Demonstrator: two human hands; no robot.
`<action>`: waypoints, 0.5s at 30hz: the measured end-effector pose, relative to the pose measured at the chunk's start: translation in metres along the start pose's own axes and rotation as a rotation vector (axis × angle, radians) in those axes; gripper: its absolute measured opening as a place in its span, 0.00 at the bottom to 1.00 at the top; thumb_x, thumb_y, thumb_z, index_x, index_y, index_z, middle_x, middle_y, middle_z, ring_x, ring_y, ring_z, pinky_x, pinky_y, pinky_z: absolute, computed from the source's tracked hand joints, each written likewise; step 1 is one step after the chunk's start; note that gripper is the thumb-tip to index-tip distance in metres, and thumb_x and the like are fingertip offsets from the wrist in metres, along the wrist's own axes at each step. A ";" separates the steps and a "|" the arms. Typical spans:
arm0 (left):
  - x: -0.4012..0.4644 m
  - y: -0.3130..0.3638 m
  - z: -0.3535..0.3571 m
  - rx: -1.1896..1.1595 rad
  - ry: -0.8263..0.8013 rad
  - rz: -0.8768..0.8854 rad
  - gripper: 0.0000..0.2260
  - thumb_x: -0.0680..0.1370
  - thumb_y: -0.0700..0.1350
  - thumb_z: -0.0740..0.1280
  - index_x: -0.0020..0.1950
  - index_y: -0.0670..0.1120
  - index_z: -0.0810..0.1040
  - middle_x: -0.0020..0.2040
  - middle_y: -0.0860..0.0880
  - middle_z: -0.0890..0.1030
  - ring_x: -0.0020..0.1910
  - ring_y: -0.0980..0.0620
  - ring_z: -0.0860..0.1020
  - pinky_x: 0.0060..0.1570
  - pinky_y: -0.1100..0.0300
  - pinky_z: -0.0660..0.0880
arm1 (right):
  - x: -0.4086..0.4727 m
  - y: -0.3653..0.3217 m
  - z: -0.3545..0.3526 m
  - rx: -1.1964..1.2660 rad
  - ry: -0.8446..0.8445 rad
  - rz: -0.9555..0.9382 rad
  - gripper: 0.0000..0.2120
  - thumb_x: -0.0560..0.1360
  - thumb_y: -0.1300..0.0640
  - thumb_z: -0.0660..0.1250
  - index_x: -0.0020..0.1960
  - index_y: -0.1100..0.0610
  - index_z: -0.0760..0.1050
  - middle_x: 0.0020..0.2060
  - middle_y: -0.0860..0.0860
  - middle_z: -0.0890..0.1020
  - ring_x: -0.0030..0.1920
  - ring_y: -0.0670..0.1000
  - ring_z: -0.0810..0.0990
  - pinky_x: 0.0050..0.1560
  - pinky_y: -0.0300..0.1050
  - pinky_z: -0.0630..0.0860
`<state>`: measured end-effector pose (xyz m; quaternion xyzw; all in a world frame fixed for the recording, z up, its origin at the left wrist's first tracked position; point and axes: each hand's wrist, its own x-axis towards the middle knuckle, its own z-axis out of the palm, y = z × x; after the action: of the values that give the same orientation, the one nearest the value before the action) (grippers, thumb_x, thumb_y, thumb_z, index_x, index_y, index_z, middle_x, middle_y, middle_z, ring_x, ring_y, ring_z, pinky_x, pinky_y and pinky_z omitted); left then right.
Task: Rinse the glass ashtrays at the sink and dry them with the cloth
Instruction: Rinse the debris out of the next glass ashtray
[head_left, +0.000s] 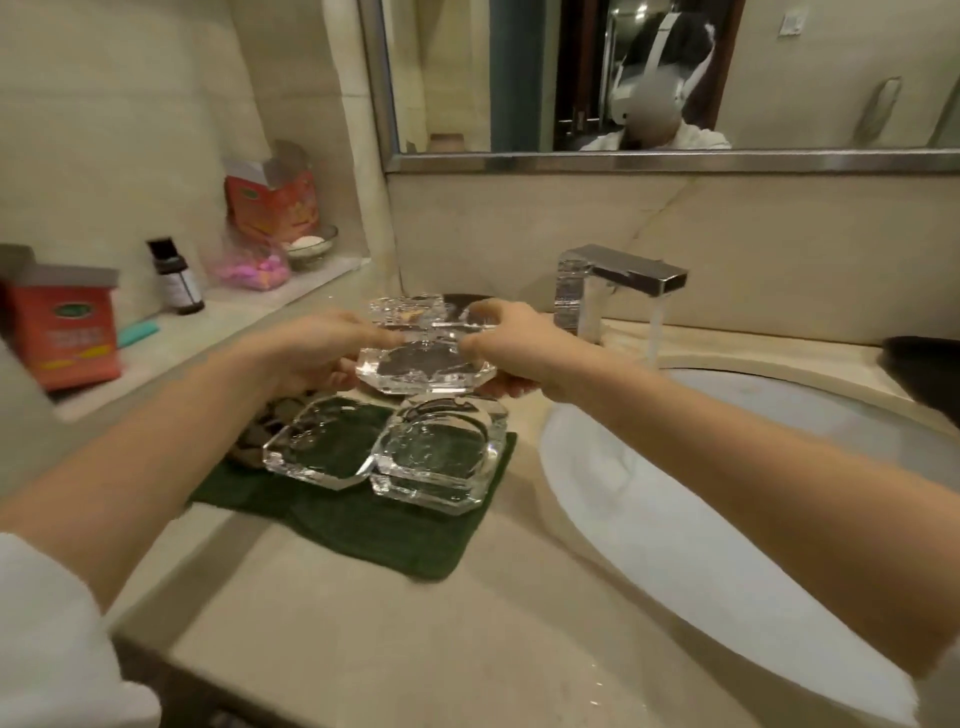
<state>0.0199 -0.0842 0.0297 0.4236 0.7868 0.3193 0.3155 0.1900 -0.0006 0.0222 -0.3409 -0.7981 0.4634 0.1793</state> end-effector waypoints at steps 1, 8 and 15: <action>0.000 -0.008 -0.008 0.067 0.040 0.008 0.09 0.76 0.50 0.66 0.47 0.44 0.76 0.42 0.45 0.74 0.35 0.52 0.69 0.33 0.59 0.76 | 0.002 -0.006 0.008 0.005 -0.046 0.013 0.22 0.77 0.61 0.62 0.70 0.57 0.63 0.38 0.52 0.77 0.26 0.47 0.75 0.23 0.38 0.66; 0.001 -0.053 -0.025 -0.027 0.234 0.039 0.05 0.79 0.38 0.63 0.45 0.40 0.77 0.37 0.44 0.78 0.28 0.54 0.74 0.29 0.65 0.70 | 0.034 -0.032 0.056 -0.186 -0.020 -0.082 0.10 0.75 0.60 0.65 0.51 0.66 0.75 0.39 0.56 0.80 0.36 0.51 0.79 0.39 0.44 0.79; 0.014 -0.077 -0.018 0.079 0.353 0.069 0.05 0.79 0.41 0.63 0.53 0.43 0.75 0.33 0.46 0.78 0.25 0.53 0.76 0.29 0.61 0.73 | 0.056 -0.019 0.082 -0.412 -0.010 -0.004 0.09 0.72 0.53 0.67 0.39 0.55 0.69 0.35 0.48 0.75 0.46 0.53 0.76 0.66 0.62 0.59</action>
<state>-0.0361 -0.1097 -0.0215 0.4000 0.8268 0.3681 0.1447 0.0938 -0.0178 -0.0045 -0.3665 -0.8775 0.2918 0.1027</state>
